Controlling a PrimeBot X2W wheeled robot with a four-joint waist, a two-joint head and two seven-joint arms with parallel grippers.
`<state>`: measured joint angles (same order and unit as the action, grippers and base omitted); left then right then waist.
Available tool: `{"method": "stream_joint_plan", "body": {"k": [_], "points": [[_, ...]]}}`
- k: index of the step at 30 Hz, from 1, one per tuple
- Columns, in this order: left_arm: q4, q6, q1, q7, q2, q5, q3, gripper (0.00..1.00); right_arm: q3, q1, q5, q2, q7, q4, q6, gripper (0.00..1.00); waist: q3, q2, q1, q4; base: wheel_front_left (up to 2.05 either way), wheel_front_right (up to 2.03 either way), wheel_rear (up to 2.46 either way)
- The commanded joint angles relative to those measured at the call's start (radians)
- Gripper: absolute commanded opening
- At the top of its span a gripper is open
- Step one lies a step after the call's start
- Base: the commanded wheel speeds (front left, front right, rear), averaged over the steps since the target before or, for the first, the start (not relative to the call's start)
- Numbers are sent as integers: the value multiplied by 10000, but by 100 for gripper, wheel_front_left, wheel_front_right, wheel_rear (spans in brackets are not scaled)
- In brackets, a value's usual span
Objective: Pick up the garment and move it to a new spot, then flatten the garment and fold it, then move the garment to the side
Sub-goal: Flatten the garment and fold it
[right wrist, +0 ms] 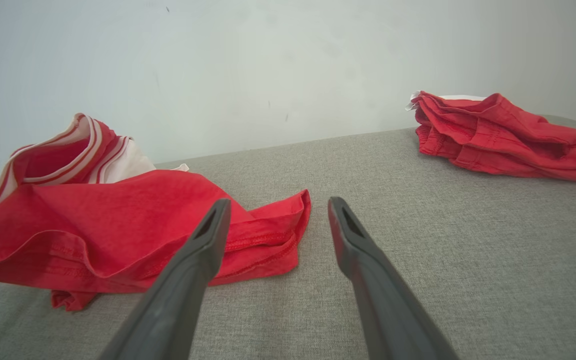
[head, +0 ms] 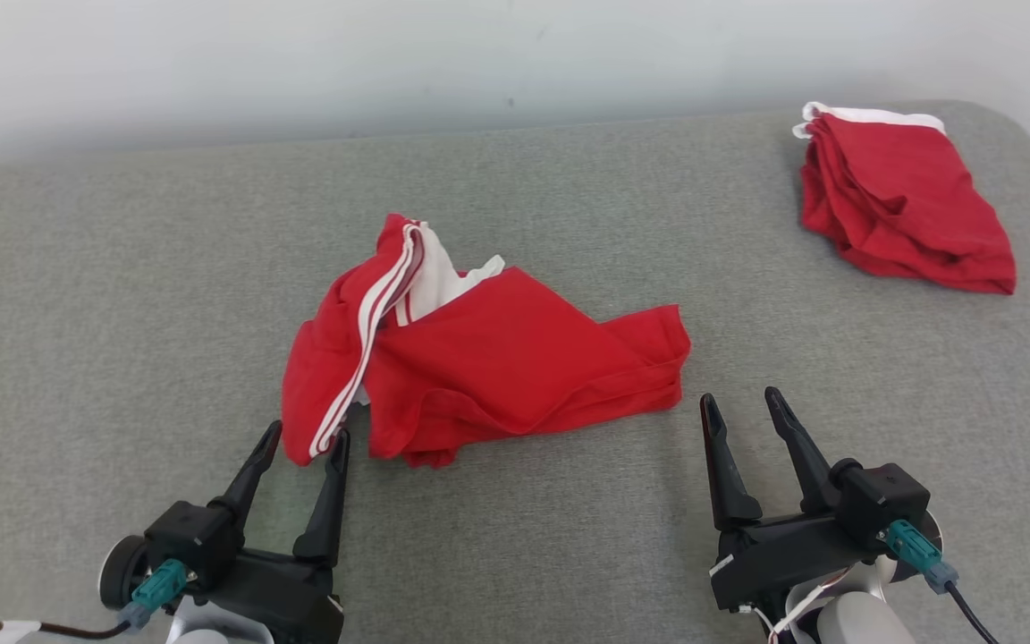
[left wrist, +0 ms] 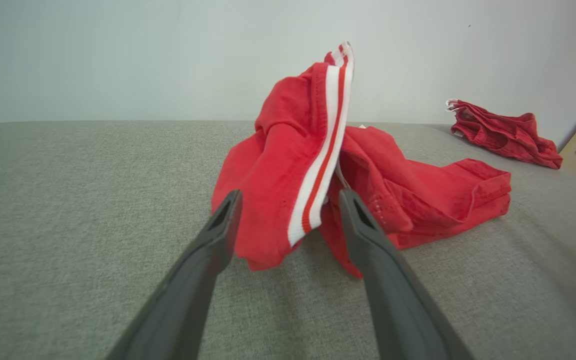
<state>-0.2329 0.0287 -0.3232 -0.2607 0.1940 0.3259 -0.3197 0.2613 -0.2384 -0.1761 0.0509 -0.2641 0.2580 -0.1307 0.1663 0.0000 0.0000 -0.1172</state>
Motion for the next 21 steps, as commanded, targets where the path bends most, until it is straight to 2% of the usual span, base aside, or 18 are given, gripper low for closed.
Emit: {"method": "stream_joint_plan", "body": {"k": [1, 6, 7, 8, 9, 10, 15, 21], "points": [[-143, 0, 10, -59, 45, -23, 69, 100, 38, -96, -76, -7, -5, 33, -1, 100, -24, 0, 0, -176, 0, 0, 0], [-467, -107, -169, -59, -16, -88, 316, 100, 71, -40, -71, -7, -5, 48, -1, 100, -94, 0, 0, -503, 0, 0, 0], [-508, -126, -217, -59, -34, -80, 362, 60, 61, -19, -66, -7, -5, 53, -1, 100, -108, 0, 0, -537, 0, 0, 0], [-534, -180, -257, -59, -43, -66, 424, 32, 53, 11, -58, -7, -5, 58, -1, 100, -129, 0, 0, -553, 0, 0, 0], [-535, -195, -274, -59, -63, -58, 482, 8, 32, 48, -47, -7, -5, 57, -1, 100, -153, 0, 0, -553, 0, 0, 0], [-545, -252, -244, -59, -87, -61, 527, 0, -2, 96, -32, -7, -5, 56, -1, 100, -189, 0, 0, -532, 0, 0, 0], [-571, -340, -83, -59, -178, -65, 734, 0, -62, 265, 14, -8, -5, 103, -1, 100, -348, 0, 0, -328, 0, 0, 0], [-120, -480, 241, -58, -325, -117, 905, 0, -83, 462, -26, -6, -5, 142, -1, 100, -661, 0, 0, 264, 0, 0, 0]]}}
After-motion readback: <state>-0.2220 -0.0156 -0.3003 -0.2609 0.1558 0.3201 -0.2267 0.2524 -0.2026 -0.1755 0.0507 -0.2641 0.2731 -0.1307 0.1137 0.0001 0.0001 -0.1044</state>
